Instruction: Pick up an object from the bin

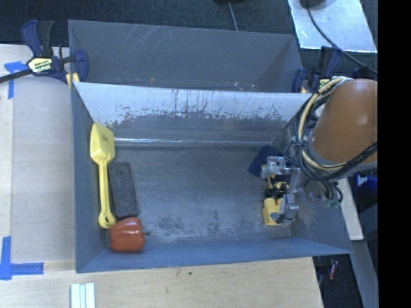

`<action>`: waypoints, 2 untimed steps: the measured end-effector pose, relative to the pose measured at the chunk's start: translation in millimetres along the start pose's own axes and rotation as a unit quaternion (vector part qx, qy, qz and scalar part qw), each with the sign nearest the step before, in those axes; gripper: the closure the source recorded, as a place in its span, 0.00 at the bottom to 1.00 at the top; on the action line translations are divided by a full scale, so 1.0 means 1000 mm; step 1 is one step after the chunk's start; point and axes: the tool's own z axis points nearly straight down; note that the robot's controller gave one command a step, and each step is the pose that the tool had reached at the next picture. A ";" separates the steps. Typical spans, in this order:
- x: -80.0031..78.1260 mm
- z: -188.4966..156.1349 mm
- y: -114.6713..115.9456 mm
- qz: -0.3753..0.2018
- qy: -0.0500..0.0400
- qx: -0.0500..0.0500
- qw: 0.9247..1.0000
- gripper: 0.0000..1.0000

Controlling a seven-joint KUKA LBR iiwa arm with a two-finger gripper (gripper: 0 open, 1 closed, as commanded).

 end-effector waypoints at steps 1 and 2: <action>-0.002 -0.004 0.000 -0.001 -0.004 0.001 1.000 0.00; -0.043 0.105 -0.079 -0.022 -0.007 0.001 1.000 0.00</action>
Offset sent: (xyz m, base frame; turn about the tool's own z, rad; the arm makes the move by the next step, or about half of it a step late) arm 0.0393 -0.0776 -0.1079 -0.0459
